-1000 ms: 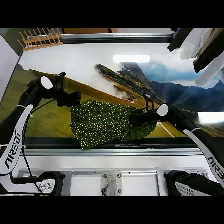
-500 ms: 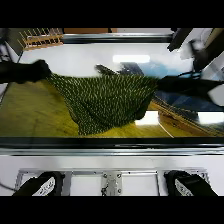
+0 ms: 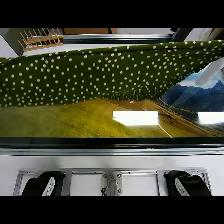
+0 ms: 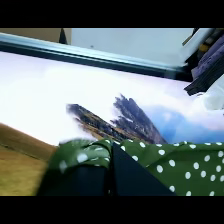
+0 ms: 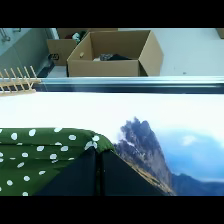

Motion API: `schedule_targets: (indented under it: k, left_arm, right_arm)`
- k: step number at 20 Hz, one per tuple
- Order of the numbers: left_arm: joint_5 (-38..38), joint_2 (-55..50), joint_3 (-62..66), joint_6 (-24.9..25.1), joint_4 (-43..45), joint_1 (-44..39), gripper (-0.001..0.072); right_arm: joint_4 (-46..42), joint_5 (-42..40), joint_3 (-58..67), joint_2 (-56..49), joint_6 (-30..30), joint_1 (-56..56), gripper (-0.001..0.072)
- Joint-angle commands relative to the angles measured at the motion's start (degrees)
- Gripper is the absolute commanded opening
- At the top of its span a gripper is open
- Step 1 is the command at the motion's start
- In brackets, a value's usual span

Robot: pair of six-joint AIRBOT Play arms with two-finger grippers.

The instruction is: Fold the clothes and pants, and hang the long-sleeved shirts on hangers.

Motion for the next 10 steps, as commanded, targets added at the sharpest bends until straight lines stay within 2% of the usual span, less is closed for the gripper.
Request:
schedule_targets:
  k: [1,4,6,8,10]
  left_arm:
    - [1.4,6.8,-6.3,-3.6,0.3,0.1,0.0004]
    - [1.8,7.1,-13.0,-5.5,0.2,0.1,0.0004]
    - [2.2,3.5,-16.7,-5.4,-0.3,0.0,0.0004]
    - [4.6,-3.2,-19.2,-5.4,-0.2,-0.6,0.0004]
    - [11.2,-13.2,-19.3,-4.5,-0.2,-3.3,0.0004]
  right_arm:
    - [-0.7,8.3,0.3,1.8,2.3,-0.2,0.0005]
    - [-3.1,20.4,0.3,-1.4,8.5,-0.2,0.0005]
    - [-3.0,25.9,-0.8,-5.8,11.2,-0.1,0.0005]
    - [-2.8,26.3,-3.0,-11.6,11.1,-0.1,0.0005]
    - [-3.1,21.8,-4.0,-19.7,9.6,-0.1,0.0005]
